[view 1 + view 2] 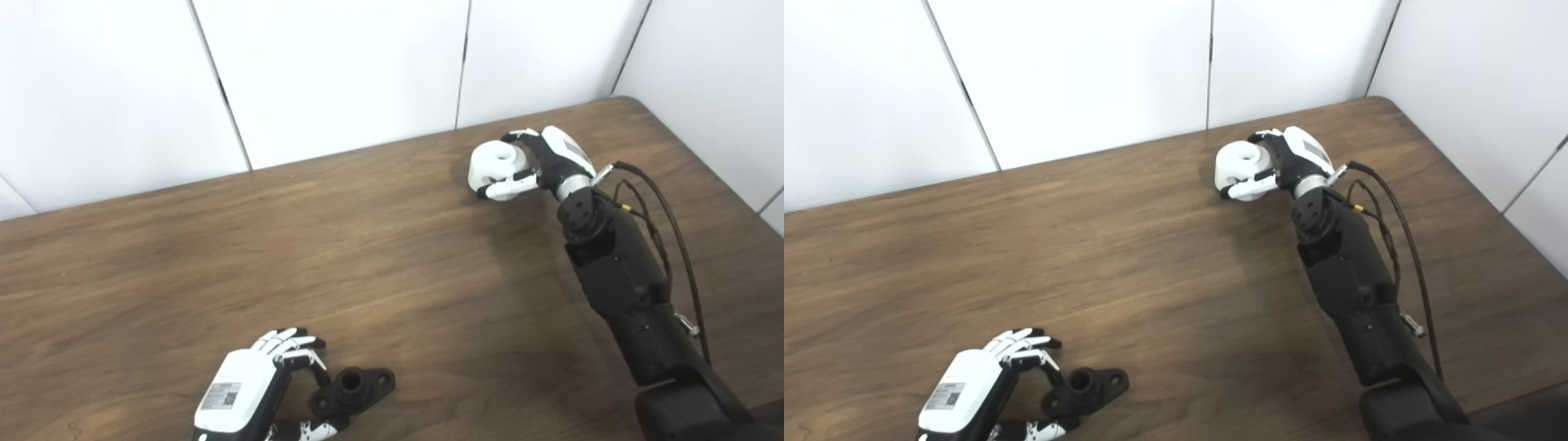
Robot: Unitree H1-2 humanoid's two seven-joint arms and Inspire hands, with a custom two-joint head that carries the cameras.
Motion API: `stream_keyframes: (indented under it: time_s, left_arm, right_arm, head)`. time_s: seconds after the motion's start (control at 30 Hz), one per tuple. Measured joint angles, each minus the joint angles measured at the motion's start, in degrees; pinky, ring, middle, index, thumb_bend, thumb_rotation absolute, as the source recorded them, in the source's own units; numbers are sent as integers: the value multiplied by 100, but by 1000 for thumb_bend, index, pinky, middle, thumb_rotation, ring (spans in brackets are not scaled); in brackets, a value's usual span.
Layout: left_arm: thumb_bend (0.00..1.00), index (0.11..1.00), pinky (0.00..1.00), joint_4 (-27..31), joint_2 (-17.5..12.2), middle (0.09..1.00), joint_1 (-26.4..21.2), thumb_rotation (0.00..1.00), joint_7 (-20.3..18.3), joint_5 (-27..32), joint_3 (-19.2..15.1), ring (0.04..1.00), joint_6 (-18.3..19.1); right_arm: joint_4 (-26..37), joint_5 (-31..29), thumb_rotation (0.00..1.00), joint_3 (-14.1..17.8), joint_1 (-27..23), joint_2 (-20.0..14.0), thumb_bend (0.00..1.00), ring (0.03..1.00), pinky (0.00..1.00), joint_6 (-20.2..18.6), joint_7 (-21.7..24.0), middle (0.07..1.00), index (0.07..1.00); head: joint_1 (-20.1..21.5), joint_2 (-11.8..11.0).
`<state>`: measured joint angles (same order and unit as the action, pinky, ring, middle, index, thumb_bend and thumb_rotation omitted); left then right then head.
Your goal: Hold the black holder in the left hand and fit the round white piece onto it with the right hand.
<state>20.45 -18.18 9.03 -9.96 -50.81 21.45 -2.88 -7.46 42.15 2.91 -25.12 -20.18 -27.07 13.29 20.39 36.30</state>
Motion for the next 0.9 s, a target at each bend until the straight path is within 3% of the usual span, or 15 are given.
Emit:
stream_keyframes:
  time_s: [0.9]
  left_arm:
    - [524,487,874,68,72,782,11,57,-189,-30,-86,868,10]
  right_arm:
    - [44,-139,285,-289,-2,-269,817,1000,1000,1,-285,930,753]
  head:
    - [-9,97]
